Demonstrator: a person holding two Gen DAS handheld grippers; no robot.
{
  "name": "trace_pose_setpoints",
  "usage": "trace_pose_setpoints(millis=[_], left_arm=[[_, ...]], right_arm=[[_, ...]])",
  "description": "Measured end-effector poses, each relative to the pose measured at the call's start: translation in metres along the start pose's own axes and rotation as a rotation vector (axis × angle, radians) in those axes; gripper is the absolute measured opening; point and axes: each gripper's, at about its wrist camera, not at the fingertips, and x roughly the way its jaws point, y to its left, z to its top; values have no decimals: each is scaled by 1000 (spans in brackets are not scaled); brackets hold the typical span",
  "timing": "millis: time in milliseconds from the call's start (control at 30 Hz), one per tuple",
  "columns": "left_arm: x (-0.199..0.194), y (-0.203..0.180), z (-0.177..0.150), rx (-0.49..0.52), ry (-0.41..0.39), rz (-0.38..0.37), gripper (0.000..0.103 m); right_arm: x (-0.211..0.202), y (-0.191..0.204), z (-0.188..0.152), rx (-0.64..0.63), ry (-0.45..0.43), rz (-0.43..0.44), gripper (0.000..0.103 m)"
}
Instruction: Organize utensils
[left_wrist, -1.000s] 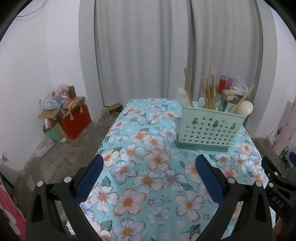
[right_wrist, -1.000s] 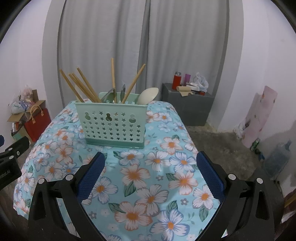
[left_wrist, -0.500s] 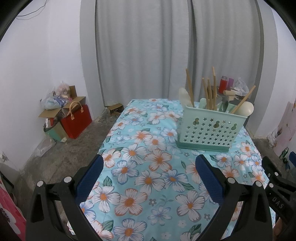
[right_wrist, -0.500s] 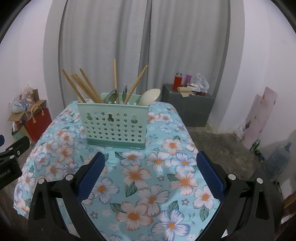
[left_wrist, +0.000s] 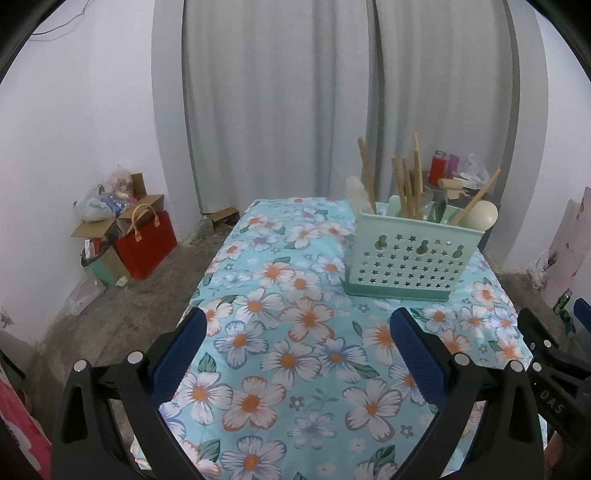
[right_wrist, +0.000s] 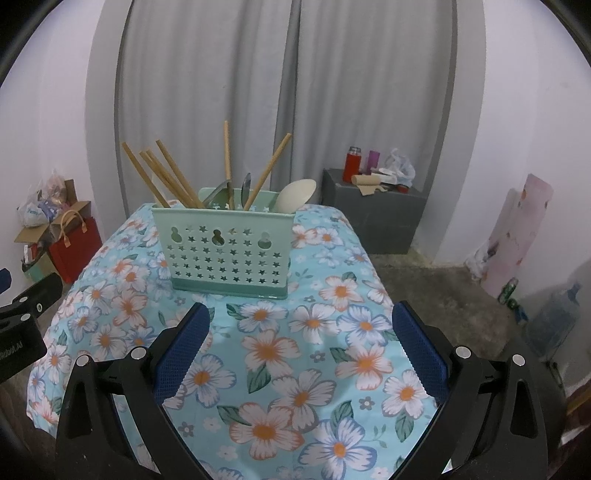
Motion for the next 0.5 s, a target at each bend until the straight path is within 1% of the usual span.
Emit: trace_pose_setpoints(millis=[500], left_arm=[[-2,-5,1,-1,4,-35,97]], right_arm=[[0,0,0,4,-6,-4,95]])
